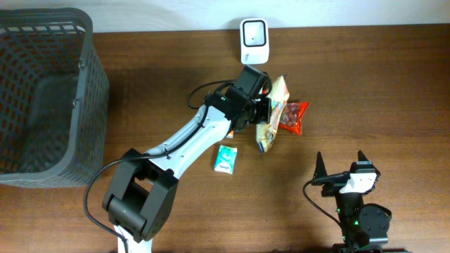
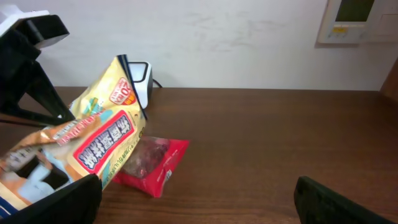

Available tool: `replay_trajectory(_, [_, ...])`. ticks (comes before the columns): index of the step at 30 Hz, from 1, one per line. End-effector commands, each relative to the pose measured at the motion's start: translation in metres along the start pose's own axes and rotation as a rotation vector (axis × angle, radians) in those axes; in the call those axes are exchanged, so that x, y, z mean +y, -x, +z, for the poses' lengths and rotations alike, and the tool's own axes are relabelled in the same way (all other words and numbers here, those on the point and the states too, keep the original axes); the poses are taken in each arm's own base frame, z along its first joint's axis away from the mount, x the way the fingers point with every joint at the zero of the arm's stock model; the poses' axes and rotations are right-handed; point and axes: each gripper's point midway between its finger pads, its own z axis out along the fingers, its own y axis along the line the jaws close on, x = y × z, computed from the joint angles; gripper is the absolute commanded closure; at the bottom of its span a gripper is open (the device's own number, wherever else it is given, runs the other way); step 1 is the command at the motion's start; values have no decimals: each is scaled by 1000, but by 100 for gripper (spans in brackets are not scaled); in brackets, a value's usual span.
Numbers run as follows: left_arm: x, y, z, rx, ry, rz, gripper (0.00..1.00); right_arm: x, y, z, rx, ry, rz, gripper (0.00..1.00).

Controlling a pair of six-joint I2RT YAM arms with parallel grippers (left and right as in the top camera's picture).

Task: Scan the item barcode
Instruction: 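Lower the yellow bag onto the table and open the left gripper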

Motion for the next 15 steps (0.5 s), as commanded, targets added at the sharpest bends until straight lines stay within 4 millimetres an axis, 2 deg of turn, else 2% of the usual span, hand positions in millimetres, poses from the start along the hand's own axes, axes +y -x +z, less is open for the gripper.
replay_trajectory(1, [22,15,-14,-65,104,58,86,1,-4,0,10,0,-7,2])
replay_trajectory(4, [34,31,-37,-127,161,43,85,1,-4,0,10,0,-7,2])
replay_trajectory(8, [42,54,-80,-226,215,48,83,1,-4,0,10,0,-7,2])
replay_trajectory(12, [55,71,-139,-341,321,29,79,1,-4,0,10,0,-7,2])
replay_trajectory(15, [66,72,-179,-400,415,17,69,1,-4,0,10,0,-7,2])
